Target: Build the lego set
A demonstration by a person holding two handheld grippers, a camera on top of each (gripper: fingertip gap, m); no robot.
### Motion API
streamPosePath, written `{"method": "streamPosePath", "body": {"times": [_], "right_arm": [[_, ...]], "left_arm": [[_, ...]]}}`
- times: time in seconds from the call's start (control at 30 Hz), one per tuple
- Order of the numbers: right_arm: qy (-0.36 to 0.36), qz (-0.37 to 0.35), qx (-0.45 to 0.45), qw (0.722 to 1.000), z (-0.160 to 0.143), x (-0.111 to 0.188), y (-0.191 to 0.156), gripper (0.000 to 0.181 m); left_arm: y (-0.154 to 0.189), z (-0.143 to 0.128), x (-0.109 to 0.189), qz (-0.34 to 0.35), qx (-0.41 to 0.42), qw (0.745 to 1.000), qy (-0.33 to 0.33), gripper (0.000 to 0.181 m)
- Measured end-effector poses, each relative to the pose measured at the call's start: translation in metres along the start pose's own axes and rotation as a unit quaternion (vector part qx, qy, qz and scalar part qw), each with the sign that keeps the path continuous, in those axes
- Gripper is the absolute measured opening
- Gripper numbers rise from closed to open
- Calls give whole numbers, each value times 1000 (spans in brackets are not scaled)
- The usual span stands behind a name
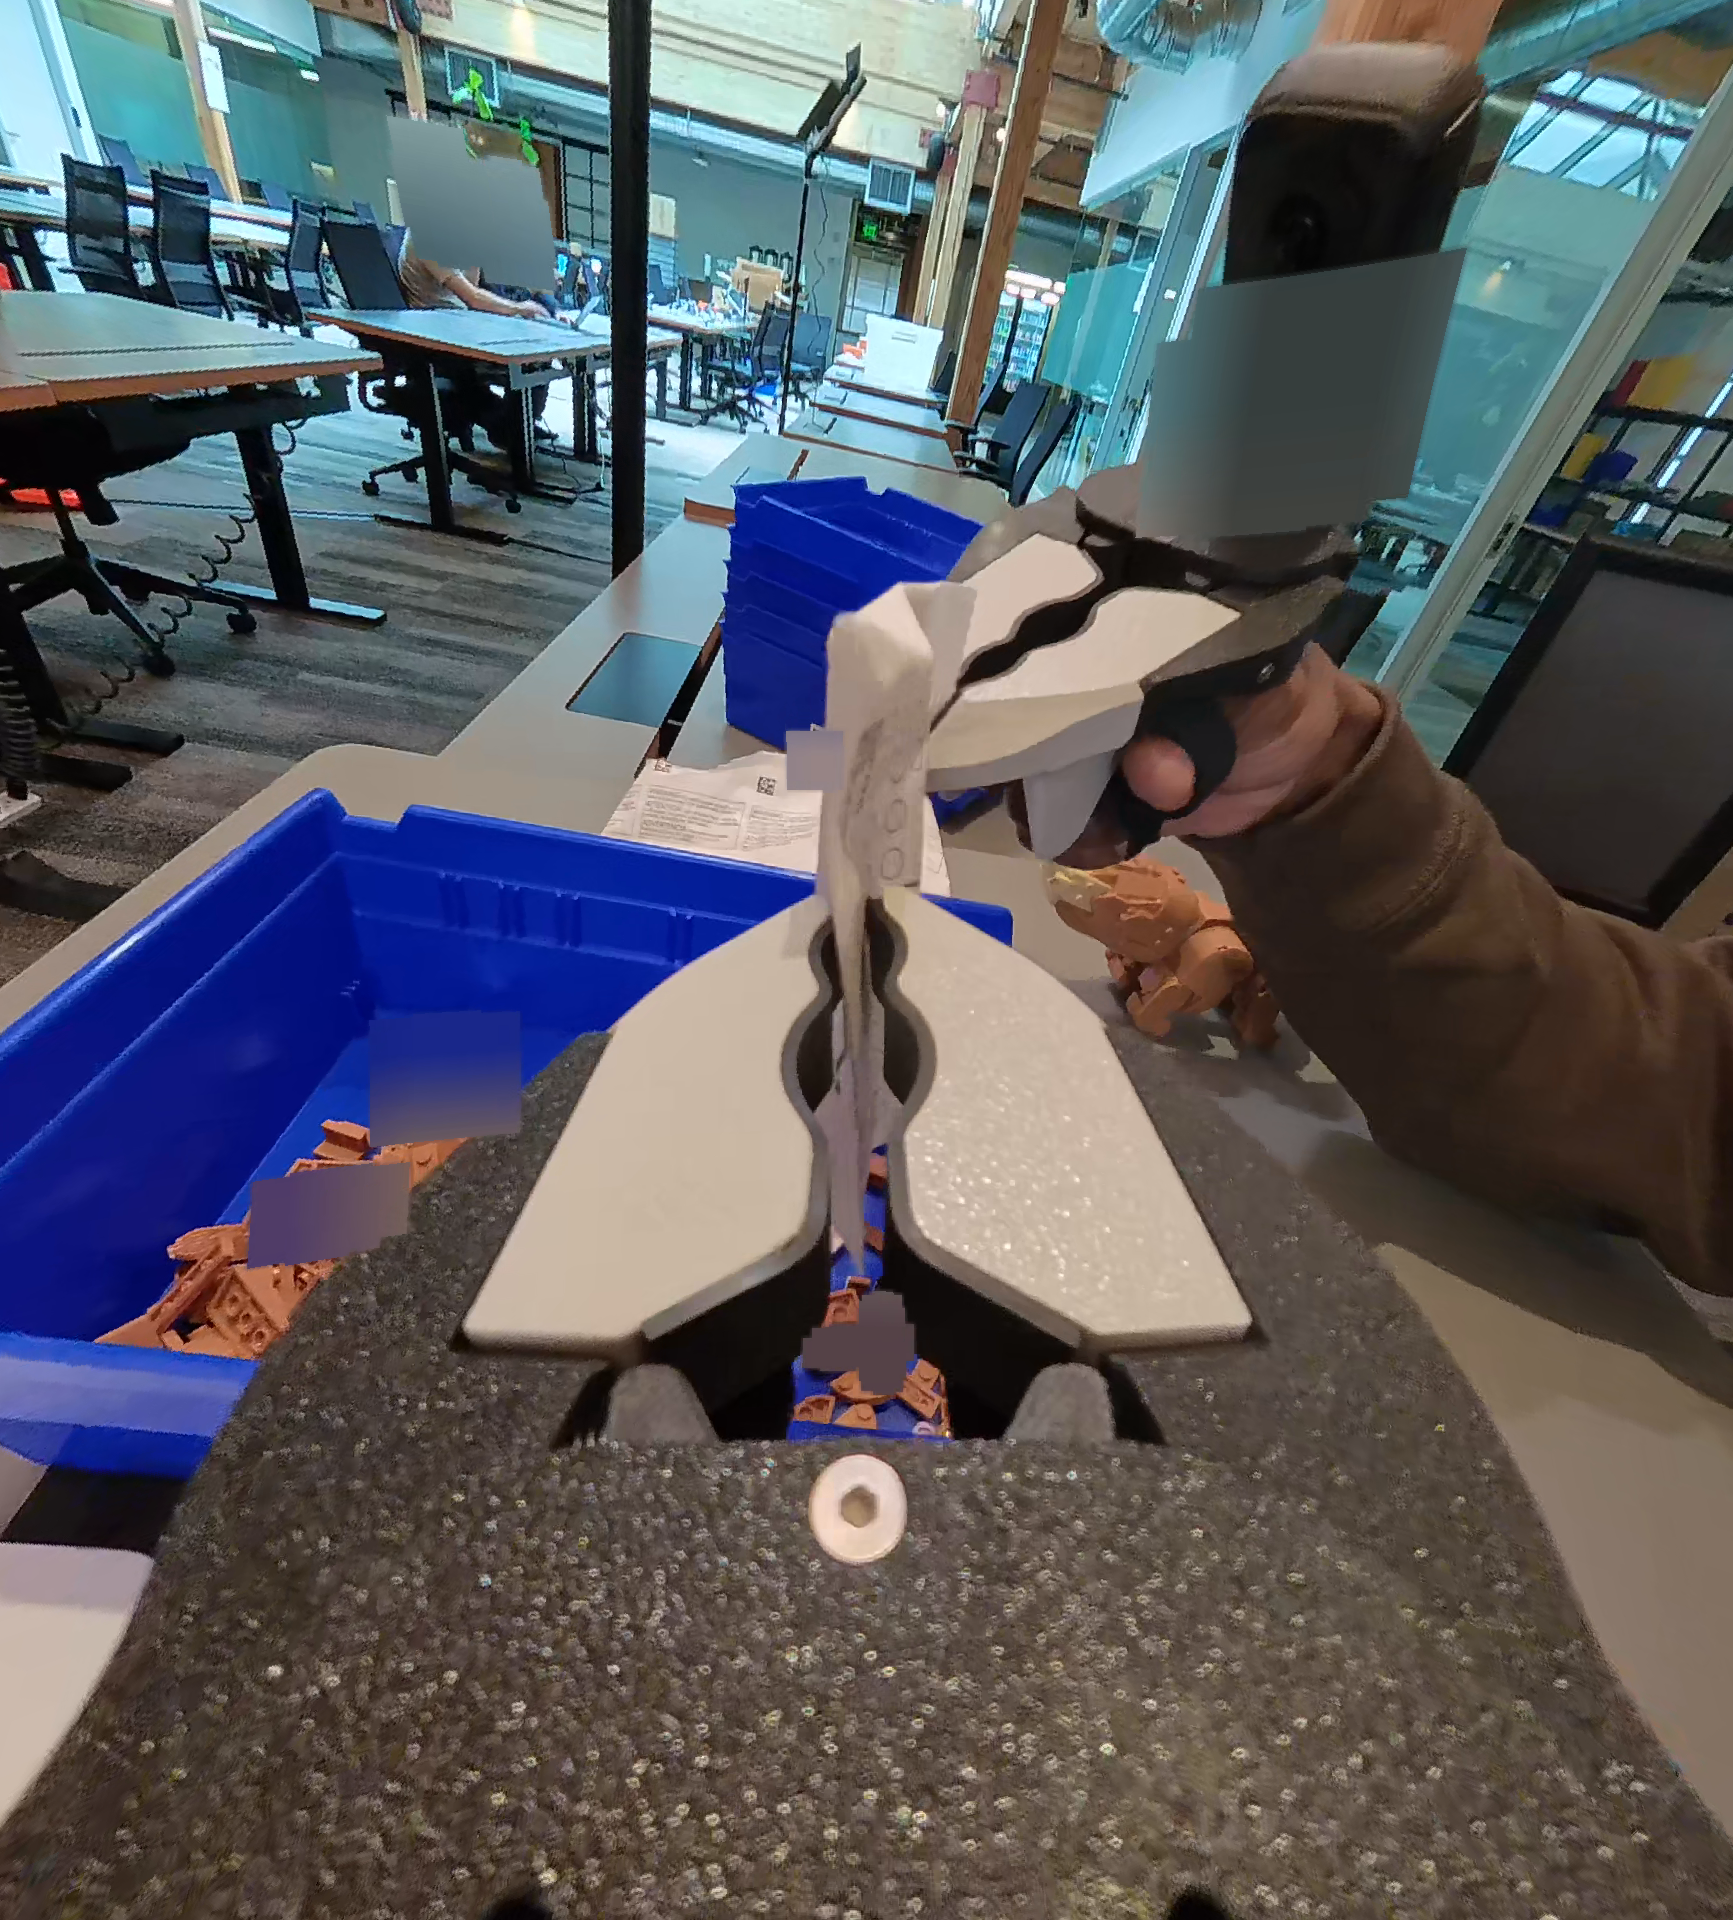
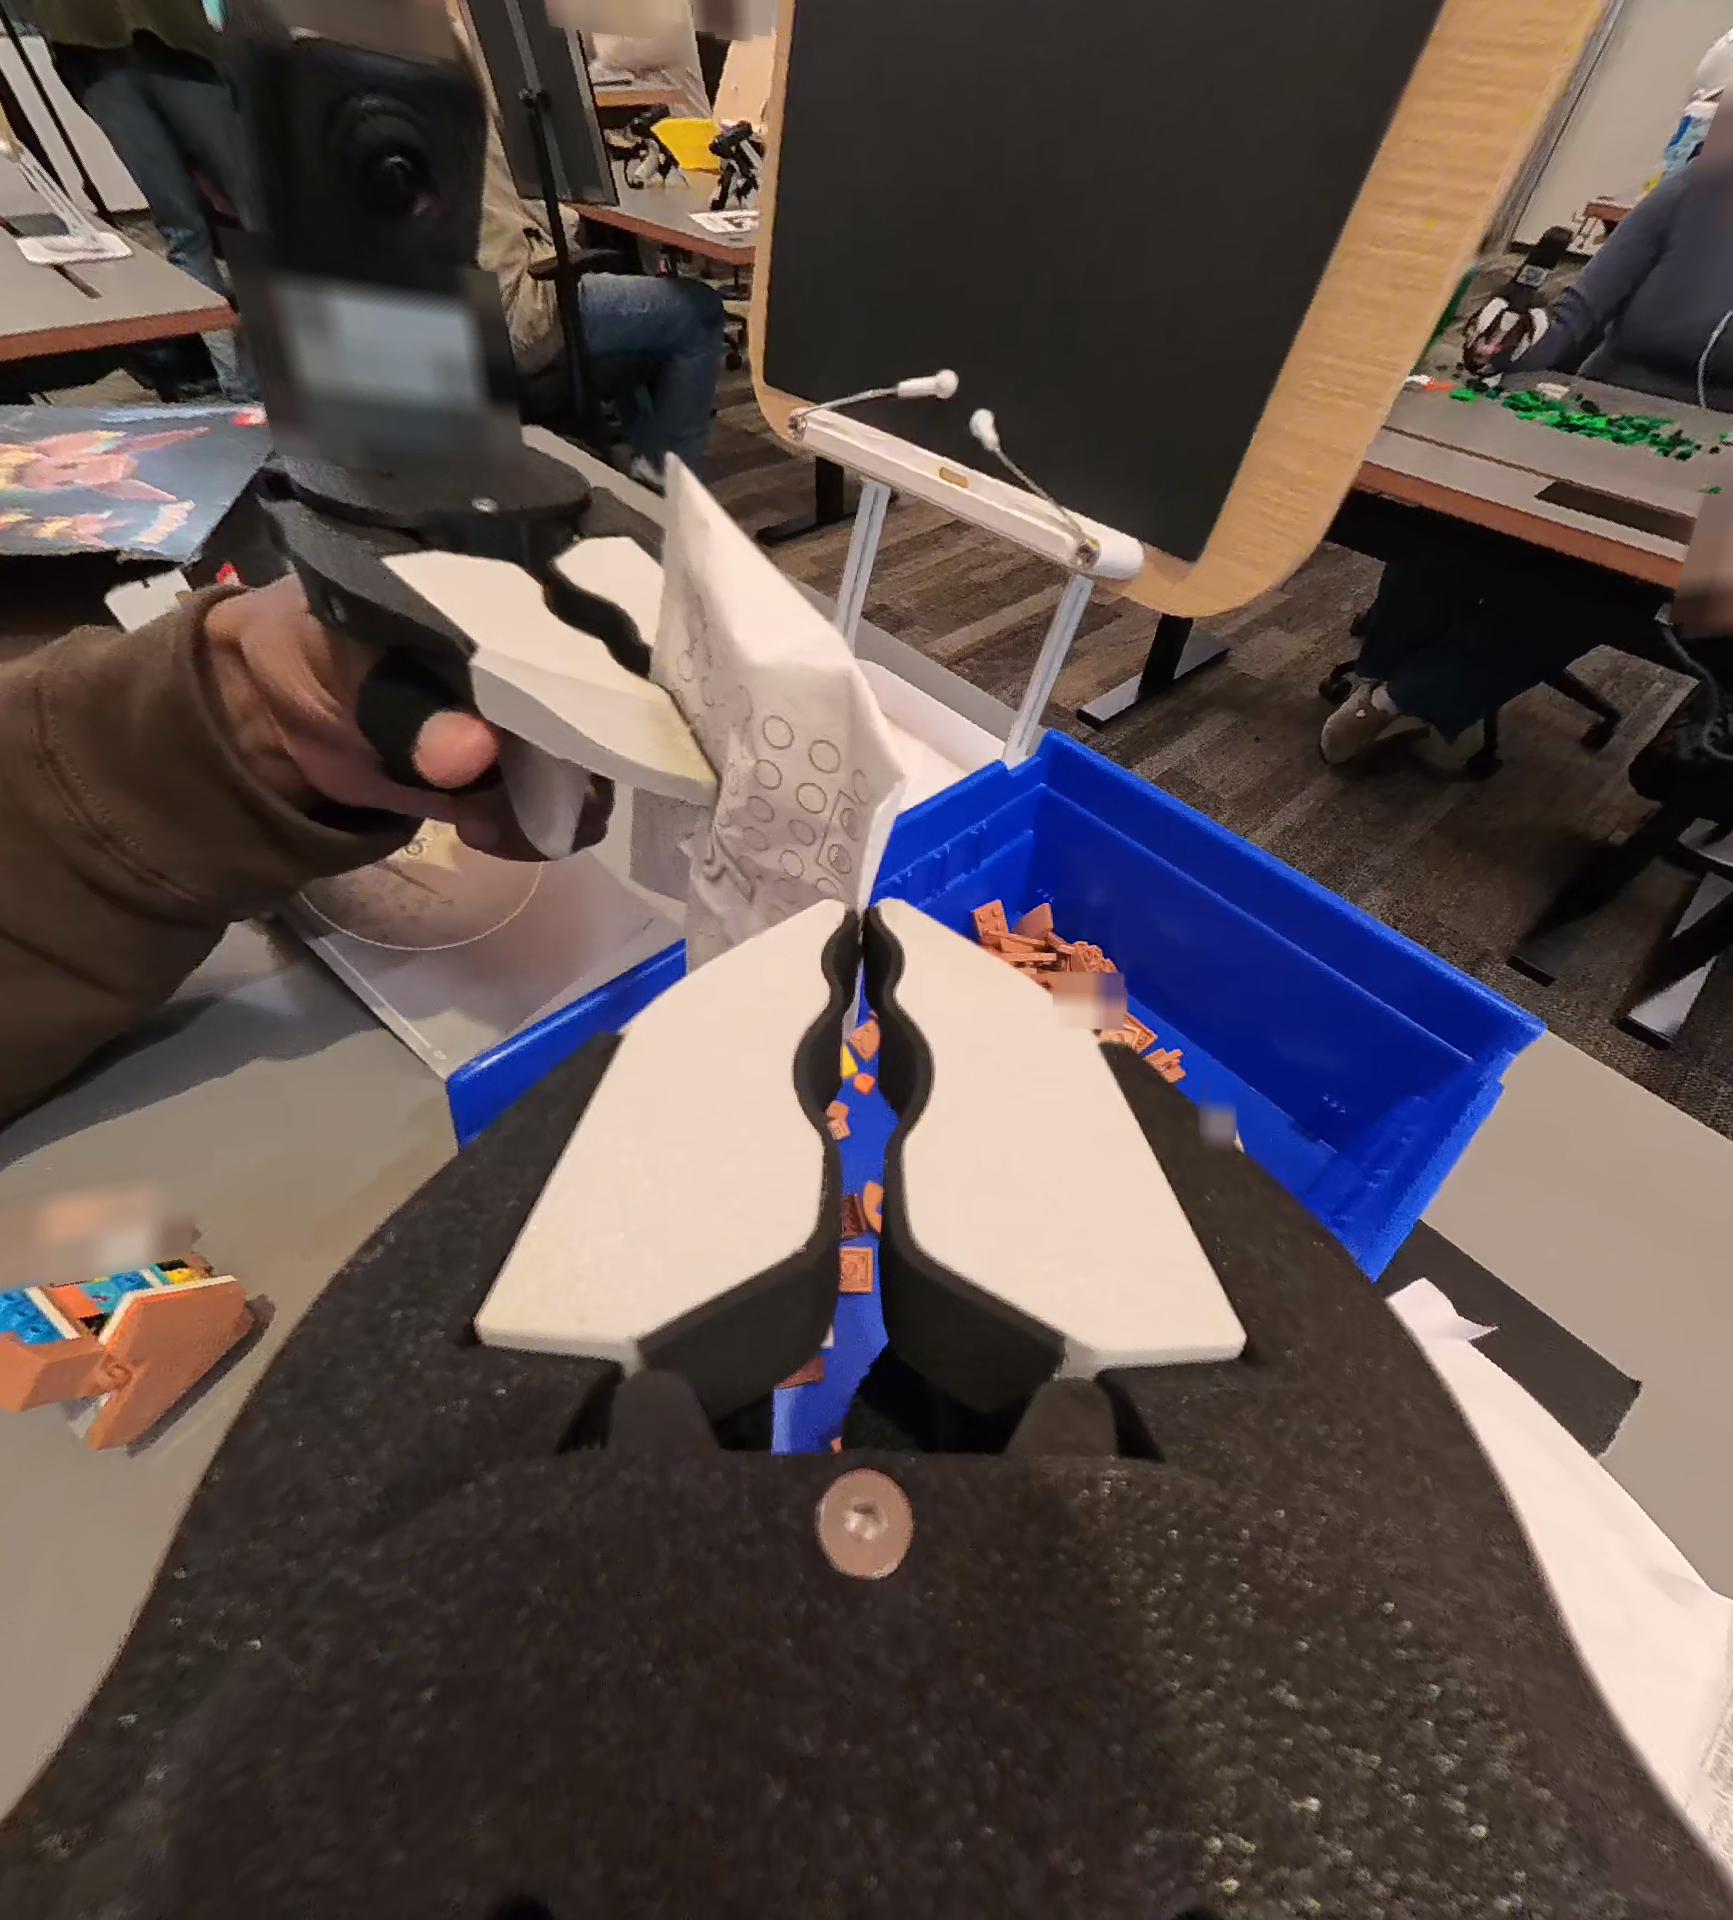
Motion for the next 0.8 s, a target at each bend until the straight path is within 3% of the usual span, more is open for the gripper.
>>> {"method": "streamPosePath", "body": {"times": [0.4,0.53,0.67,0.8], "right_arm": [[5,-23,-23,999,4,6,7,1],[16,-36,-35,999,11,9,7,1],[4,-49,-1,999,14,8,2,1],[-35,-51,65,996,13,-1,-14,1]], "left_arm": [[-3,12,21,13,-38,999,11,11],[-11,15,30,48,-67,997,2,14],[-15,33,39,127,-144,981,25,19],[2,51,43,176,-267,947,26,27]]}}
Point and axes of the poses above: each gripper's, where its closed fingertips meet, x back along the fingers, z out of its top, y = z × x across the jaws, the point moved 2 cm from there along x, back along the fingers, and after that the axes turned 4 degrees about z, right-handed, at the moved point
